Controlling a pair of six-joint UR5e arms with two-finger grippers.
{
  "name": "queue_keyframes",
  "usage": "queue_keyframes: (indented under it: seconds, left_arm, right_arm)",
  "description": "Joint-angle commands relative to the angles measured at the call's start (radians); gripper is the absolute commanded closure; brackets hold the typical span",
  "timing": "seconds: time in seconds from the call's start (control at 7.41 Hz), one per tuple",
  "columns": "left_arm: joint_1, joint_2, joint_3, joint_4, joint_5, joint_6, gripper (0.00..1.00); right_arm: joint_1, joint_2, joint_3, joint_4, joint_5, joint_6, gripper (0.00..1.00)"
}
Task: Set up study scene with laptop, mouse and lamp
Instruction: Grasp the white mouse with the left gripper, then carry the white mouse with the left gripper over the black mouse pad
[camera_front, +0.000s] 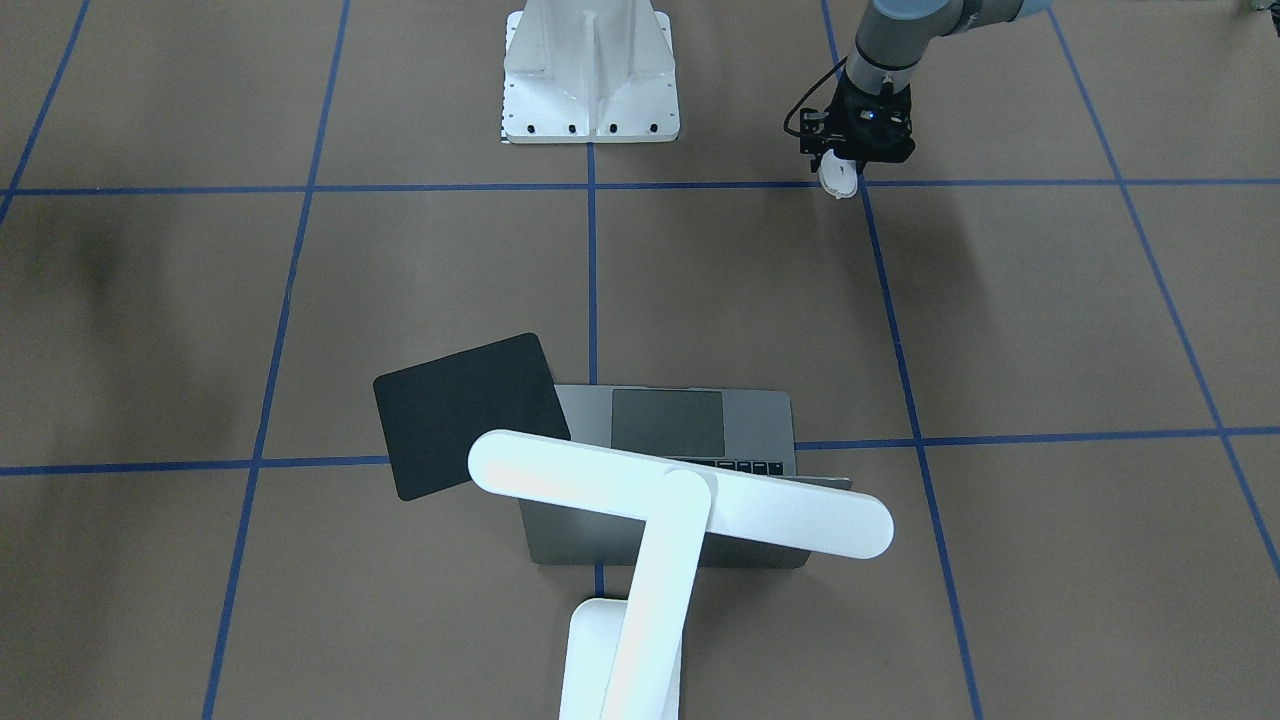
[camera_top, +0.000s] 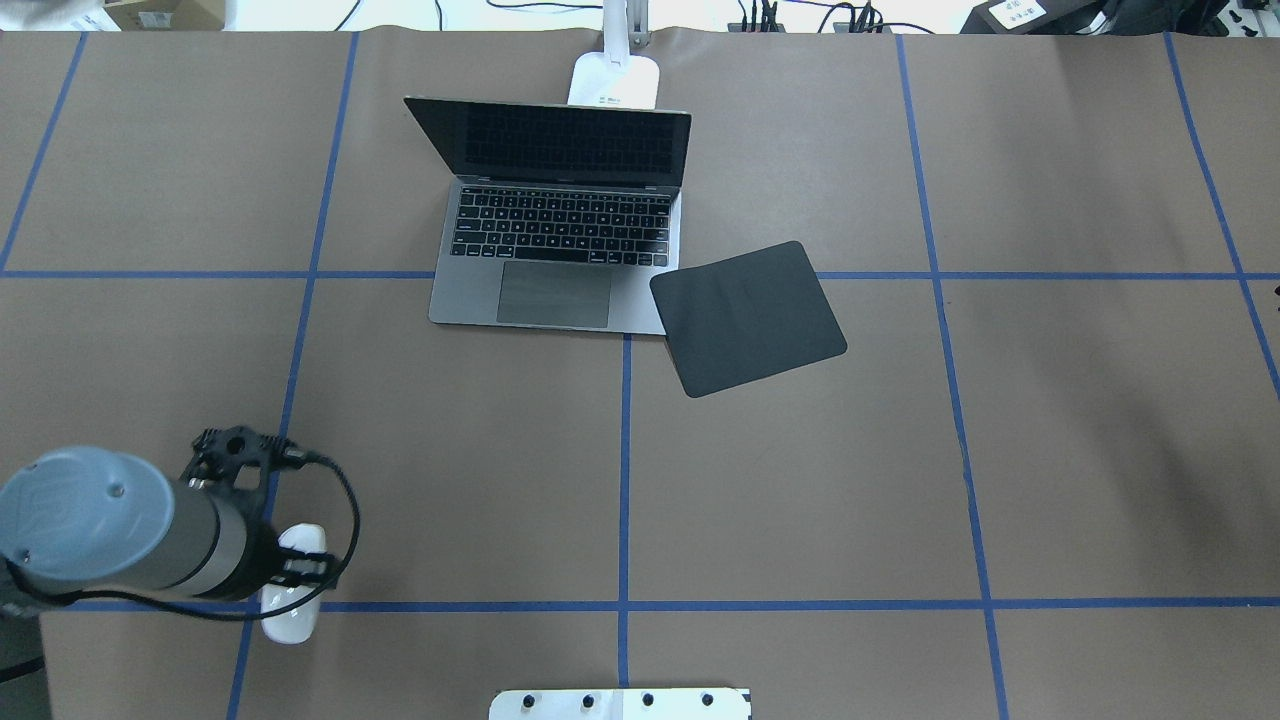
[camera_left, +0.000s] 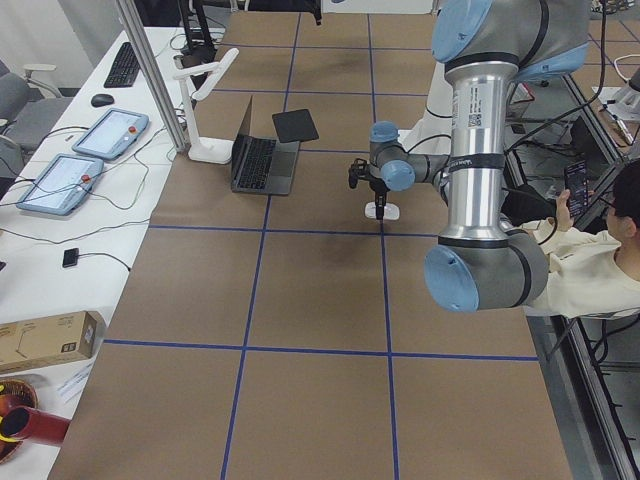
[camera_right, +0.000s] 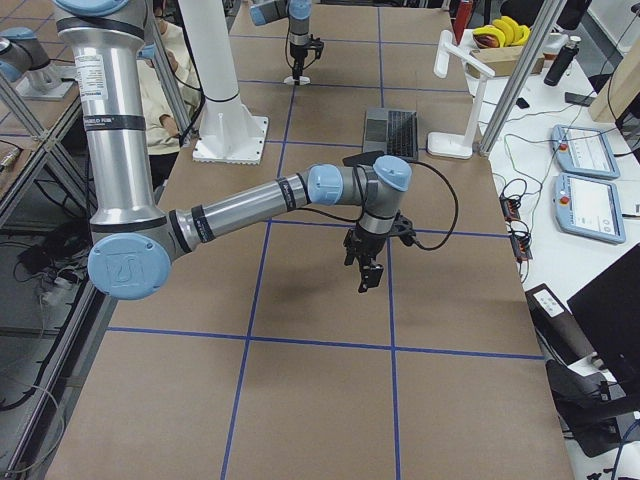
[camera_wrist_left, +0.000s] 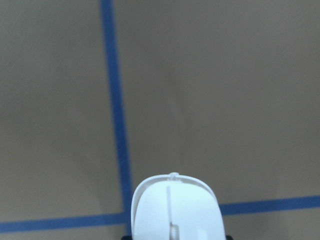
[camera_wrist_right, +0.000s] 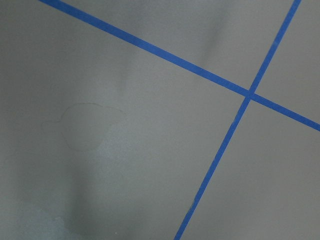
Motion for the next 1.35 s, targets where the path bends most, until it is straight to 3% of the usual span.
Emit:
queue_keyframes:
  seconds: [0.0, 0.13, 0.4, 0.54, 1.21]
  left_arm:
    - [-0.082, -0.155, 0.016, 0.004, 0.001, 0.001, 0.73]
    - [-0.098, -0.23, 0.043, 0.004, 0.007, -0.002, 0.73]
    - [-0.115, -0.391, 0.163, 0.006, 0.044, -0.011, 0.72]
    - [-0.115, -0.466, 0.229, 0.006, 0.068, -0.014, 0.72]
    - [-0.106, -0.839, 0.604, -0.007, 0.2, -0.118, 0.72]
  right_arm:
    - [0.056, 0.007, -0.088, 0.009, 0.016, -0.05, 0.0]
    - [0.092, 0.011, -0.141, 0.03, 0.048, -0.065, 0.0]
    - [0.143, 0.008, -0.34, 0.257, 0.138, -0.074, 0.0]
    - [0.145, 0.01, -0.378, 0.306, 0.146, -0.074, 0.0]
    - [0.162, 0.007, -0.369, 0.318, 0.169, -0.063, 0.0]
